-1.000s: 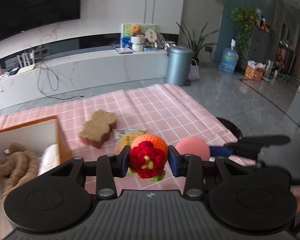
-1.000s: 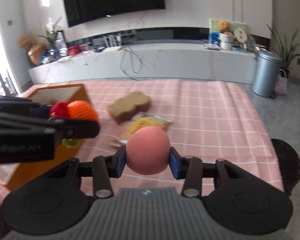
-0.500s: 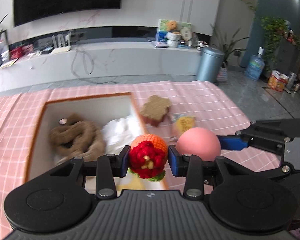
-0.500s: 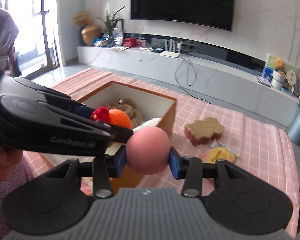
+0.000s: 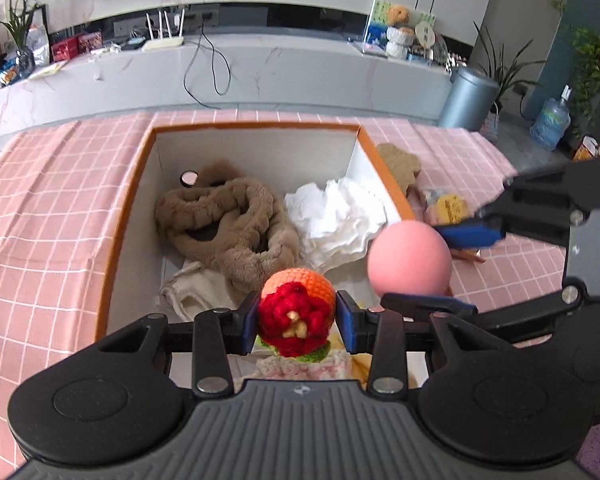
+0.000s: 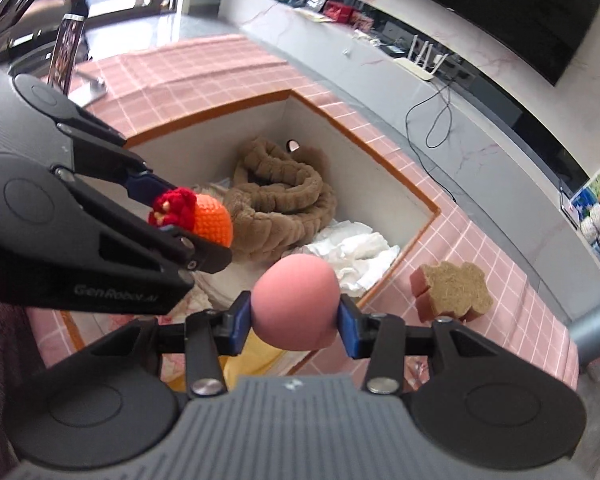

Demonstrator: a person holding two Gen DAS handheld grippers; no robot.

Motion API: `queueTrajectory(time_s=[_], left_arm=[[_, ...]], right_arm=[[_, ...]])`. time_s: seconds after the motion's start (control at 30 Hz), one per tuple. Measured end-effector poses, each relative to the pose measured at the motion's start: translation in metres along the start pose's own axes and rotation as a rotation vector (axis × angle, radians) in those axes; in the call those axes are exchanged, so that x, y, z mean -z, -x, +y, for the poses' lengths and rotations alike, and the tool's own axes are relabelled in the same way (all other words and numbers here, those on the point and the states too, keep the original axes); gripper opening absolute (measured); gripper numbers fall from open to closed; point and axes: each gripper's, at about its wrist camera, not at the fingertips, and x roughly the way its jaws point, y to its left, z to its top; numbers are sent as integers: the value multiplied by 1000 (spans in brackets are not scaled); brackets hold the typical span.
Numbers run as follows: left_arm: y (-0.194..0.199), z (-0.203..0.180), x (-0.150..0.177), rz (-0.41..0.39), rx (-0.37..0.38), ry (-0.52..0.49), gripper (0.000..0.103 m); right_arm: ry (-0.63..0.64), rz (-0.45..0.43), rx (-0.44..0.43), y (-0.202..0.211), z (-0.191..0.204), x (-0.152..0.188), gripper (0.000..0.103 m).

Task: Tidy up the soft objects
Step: 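Carry the crochet flower with the left tool while the right tool carries the pink ball over the box, then open the right tool to drop the ball while the left tool releases the flower into the box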

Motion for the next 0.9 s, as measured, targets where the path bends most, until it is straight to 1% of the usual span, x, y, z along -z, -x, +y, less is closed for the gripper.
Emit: queueTrajectory(time_s=[0.1,0.23,0.37,0.47,0.63,0.73,0.8,0.9], left_arm=[[-4,3,0,9,3,-15,44],[-15,10,-3,37,9,-21,44],[-24,13,-4,62,-1,-28,44],[-26,13,-3,66,-1,-29,44],[-31,16,-1,80,-4,-24,44],[-33,17,0,88,-14,-22,44],[-33,17,0,98,-19,-26,45],[-33,16,0,122,-62,-50,45]], right_arm=[[80,33,22,-10,4,-5,44],[106,73,14,-25,-1,-9,44],[157,107,30,-41,2,-12,46],[181,115,34,-46,4,-11,48],[184,107,41,-48,5,-10,50],[180,88,40,-43,7,-9,59],[177,75,46,-39,7,-8,62],[162,44,61,-31,6,-7,69]])
